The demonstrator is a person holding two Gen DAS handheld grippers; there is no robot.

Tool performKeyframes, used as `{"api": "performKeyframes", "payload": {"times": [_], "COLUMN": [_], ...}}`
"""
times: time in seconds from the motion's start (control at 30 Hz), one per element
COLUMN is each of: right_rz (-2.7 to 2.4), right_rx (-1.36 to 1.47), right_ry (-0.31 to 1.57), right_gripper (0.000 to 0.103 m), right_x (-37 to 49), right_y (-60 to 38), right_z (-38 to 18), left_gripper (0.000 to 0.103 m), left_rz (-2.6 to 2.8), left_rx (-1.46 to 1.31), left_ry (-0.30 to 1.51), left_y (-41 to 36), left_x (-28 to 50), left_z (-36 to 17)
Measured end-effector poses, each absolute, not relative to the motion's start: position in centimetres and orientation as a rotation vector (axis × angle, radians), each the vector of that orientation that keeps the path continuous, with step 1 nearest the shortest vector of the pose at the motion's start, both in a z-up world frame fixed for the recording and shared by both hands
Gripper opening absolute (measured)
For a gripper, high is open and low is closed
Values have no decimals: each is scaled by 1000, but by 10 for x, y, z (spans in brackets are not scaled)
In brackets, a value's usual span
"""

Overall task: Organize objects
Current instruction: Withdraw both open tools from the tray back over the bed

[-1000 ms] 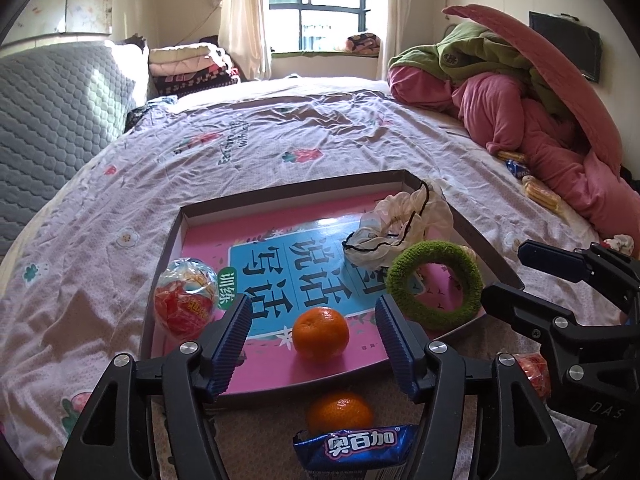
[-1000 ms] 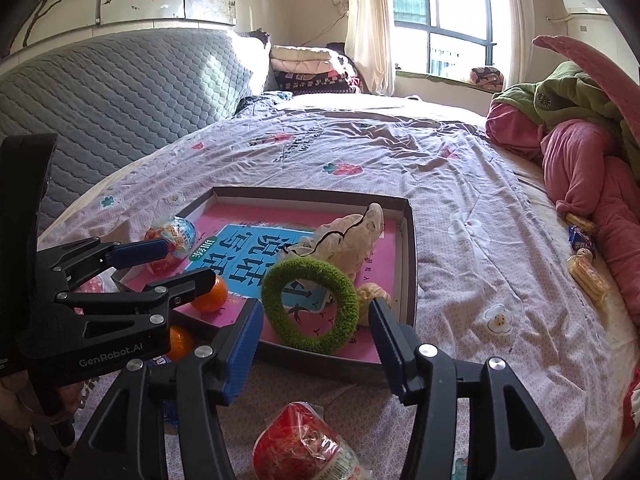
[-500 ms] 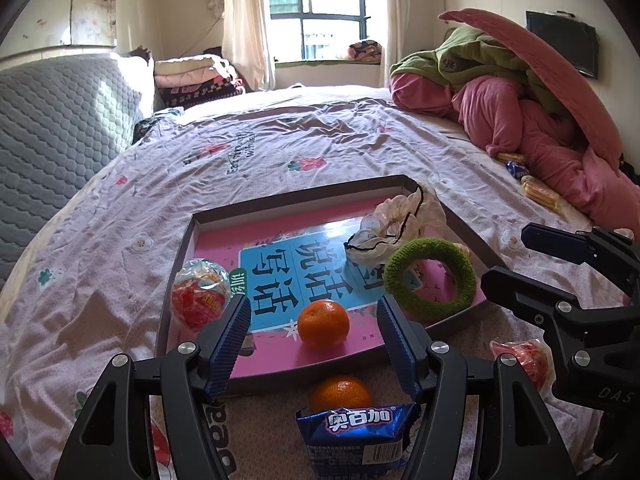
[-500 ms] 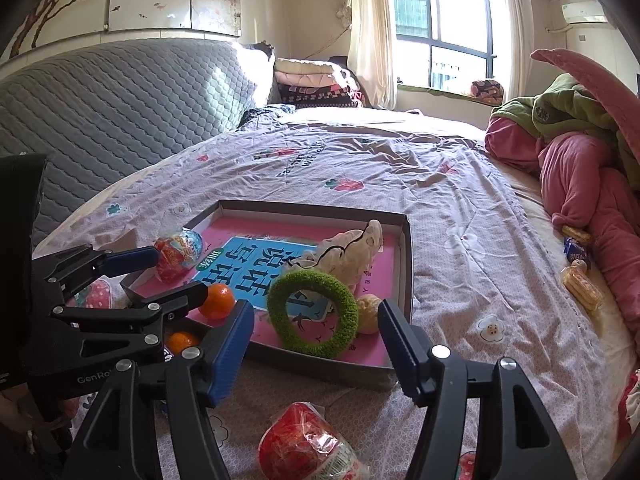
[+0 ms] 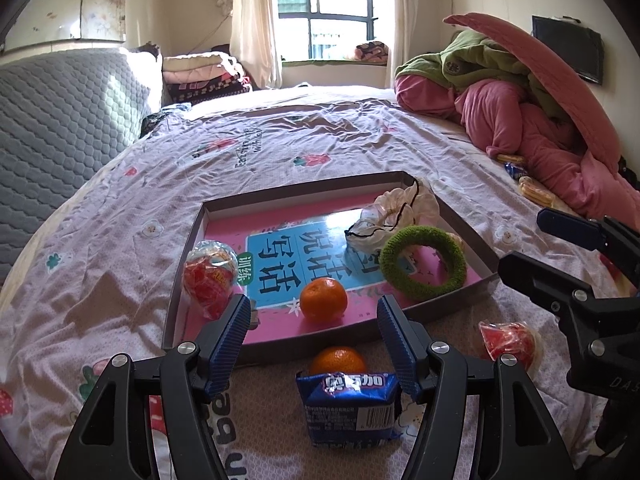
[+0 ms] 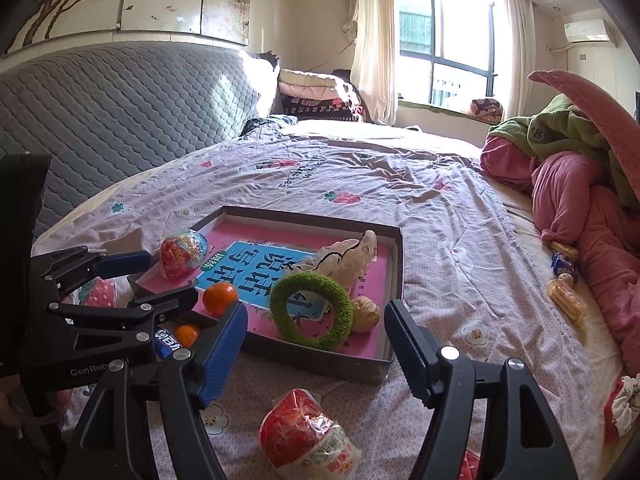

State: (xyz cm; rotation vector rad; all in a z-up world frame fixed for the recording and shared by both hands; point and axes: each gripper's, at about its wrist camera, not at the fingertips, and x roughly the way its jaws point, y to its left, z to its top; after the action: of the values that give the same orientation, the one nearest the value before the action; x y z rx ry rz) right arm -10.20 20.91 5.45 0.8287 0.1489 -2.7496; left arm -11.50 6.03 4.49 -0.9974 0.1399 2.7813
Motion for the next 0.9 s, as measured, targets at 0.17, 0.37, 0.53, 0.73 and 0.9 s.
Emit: {"api": "performKeyframes", "payload": {"times": [0.17, 0.37, 0.53, 0.73, 0.9], "right_rz": [-2760, -2769, -2767, -2774, -2780], "right_rx": [787, 753, 737, 728, 719], "right_ry": [157, 170, 167, 182, 166], "right_gripper": [73, 74, 75, 76, 76], "right_x": [-92, -85, -79, -71, -66], "right_y": [211, 211, 213, 216, 219], "right_z": [59, 64, 65, 64, 65], "left_gripper": [67, 67, 67, 67, 67], "left_rz": [2790, 2815, 2822, 2824, 2829], "left_rx": [-982, -974, -978, -985, -983], "left_ry": [137, 143, 132, 127, 103], "left_y": [61, 59, 55, 52, 49], "left_x": [-108, -103, -97, -89, -82], "left_z": [48, 51, 50, 49, 50]}}
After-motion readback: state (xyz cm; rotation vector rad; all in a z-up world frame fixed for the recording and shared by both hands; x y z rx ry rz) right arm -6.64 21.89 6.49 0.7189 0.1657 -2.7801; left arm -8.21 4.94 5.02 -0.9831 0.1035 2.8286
